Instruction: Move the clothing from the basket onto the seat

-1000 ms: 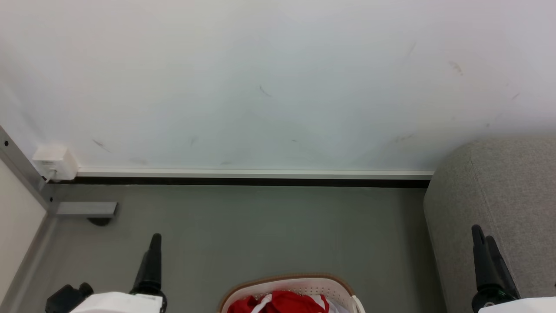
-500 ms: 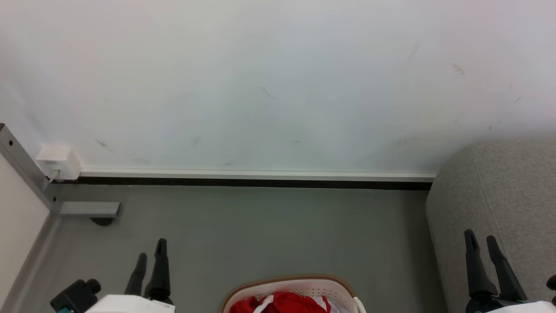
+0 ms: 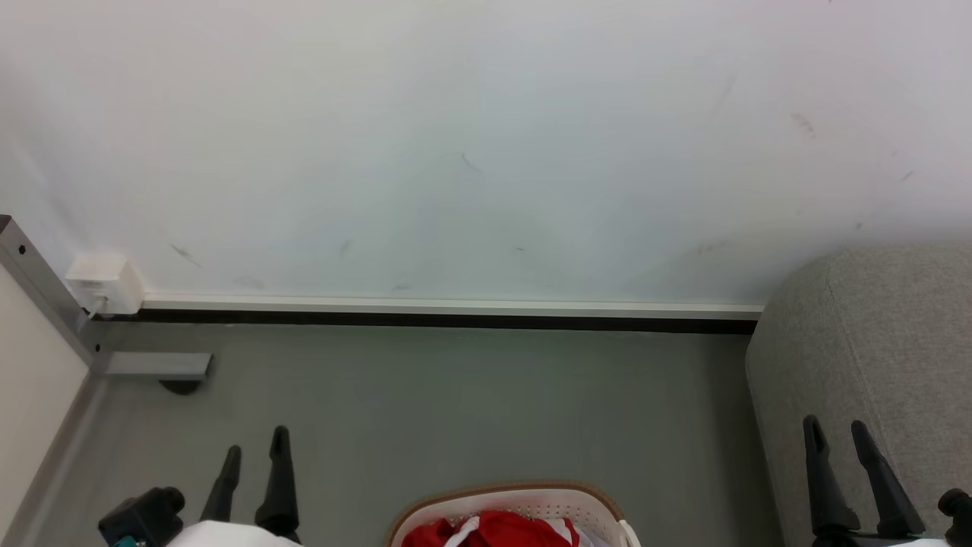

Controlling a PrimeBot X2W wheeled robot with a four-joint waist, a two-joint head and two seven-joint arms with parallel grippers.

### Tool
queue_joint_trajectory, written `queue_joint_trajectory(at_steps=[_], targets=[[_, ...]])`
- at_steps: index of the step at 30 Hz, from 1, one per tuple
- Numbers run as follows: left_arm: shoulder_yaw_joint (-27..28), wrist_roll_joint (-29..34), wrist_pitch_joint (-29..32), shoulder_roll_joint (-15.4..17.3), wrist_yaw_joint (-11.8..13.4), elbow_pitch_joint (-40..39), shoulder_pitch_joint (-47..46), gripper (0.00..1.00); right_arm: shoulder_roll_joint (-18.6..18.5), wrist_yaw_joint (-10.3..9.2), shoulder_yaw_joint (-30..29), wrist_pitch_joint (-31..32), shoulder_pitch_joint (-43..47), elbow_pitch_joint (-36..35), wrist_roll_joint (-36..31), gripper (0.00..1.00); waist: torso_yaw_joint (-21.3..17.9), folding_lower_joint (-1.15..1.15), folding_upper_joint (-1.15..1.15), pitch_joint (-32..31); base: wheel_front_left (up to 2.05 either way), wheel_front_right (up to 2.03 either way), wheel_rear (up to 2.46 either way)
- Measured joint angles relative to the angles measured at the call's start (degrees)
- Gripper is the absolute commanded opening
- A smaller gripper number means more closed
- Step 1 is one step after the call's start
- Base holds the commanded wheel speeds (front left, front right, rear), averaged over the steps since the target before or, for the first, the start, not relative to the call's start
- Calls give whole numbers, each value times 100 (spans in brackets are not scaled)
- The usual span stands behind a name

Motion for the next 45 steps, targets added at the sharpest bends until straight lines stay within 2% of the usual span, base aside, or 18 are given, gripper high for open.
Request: queue_joint_trajectory(at_steps=[13, 45], targets=[[-186, 903, -171, 178, 144, 25, 24, 100, 124, 0, -155, -45, 46, 69, -957, 100, 1, 0, 0, -6, 0, 0, 0], [-677, 2480, -553, 617, 446, 151, 12, 100, 422, 1, -594, -164, 96, 380, -2716, 100, 6, 0, 0, -44, 0, 0, 0]])
